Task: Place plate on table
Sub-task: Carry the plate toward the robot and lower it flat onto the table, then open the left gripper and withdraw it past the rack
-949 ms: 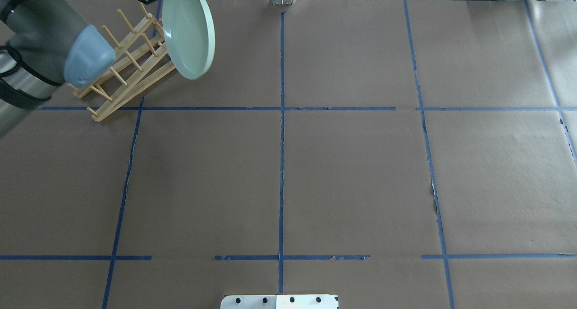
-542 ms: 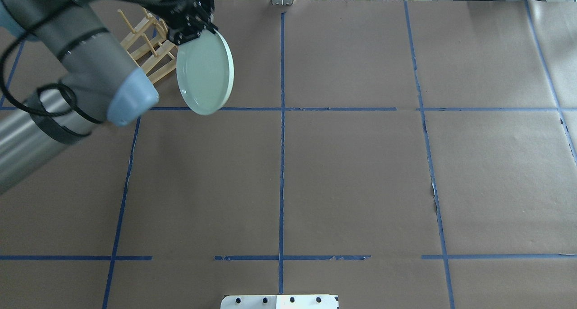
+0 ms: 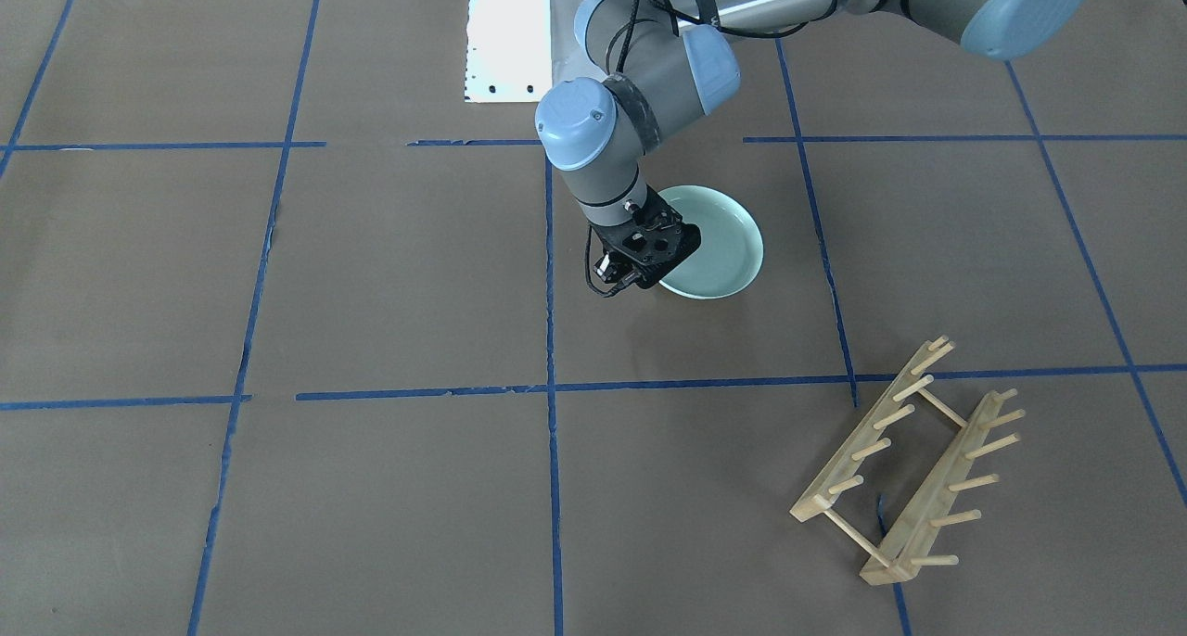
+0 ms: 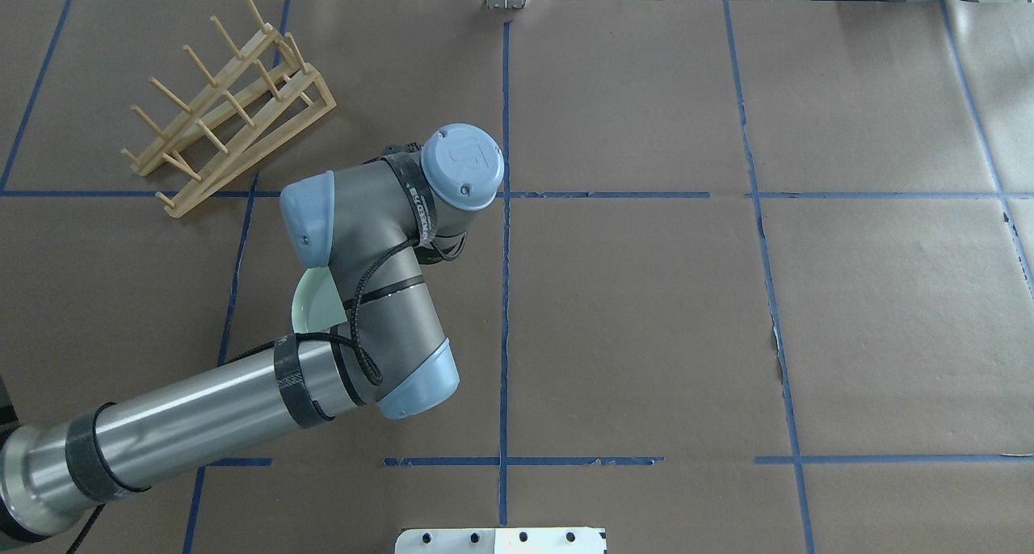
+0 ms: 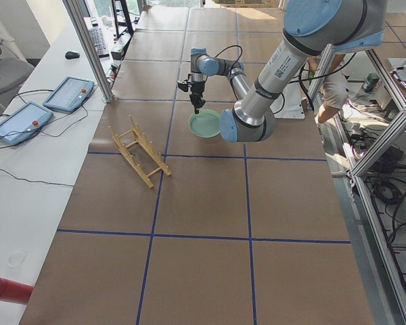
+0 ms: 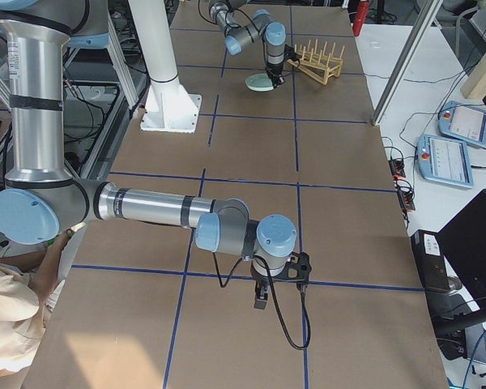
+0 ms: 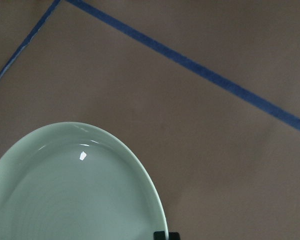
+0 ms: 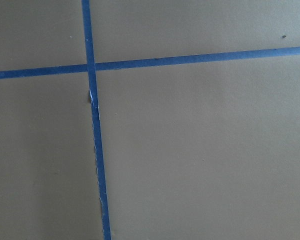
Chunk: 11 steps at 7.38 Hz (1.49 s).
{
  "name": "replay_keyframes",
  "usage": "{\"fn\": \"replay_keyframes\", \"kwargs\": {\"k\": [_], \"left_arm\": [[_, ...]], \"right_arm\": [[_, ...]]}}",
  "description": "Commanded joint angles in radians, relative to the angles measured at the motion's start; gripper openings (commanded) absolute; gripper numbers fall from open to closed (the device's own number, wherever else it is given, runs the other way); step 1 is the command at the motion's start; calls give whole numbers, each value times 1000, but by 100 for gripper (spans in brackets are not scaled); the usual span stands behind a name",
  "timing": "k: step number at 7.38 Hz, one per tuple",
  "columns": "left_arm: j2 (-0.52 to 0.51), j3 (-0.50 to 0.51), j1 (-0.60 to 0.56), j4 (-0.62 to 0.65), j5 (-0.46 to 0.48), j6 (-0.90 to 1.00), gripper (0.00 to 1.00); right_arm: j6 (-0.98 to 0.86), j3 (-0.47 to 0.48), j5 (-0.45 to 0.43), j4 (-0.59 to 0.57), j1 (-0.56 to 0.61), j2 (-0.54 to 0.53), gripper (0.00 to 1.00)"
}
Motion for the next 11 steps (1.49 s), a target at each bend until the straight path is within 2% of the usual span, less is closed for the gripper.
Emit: {"fn": "replay_keyframes", "kwargs": {"k": [1,2,3,4,5,6,7,8,10,11], "left_arm": [[6,9,12,6,14,5,18],[8,6,12,6,14,5,48],[16,-3,12,6,16,11,86],[43,-61,9,3,18,38,100],[107,-217,-3,-1,13,125,100],[152,-373,-87,-8,2,267,100],[164,-425,-192,-49,-45,392,100],[230,-425,-303,-142,-190,554,100],[464,-399,-578,-375,-469,1030,100],[550,-354,-691,-400,-531,1294,100]], "right_arm": [[0,0,0,0,0,0,100],[0,0,0,0,0,0,100],[0,0,0,0,0,0,100],[0,0,0,0,0,0,100],[0,0,0,0,0,0,100],[0,0,0,0,0,0,100],[0,0,0,0,0,0,100],[0,0,0,0,0,0,100],[0,-2,0,0,0,0,100],[0,0,0,0,0,0,100]]}}
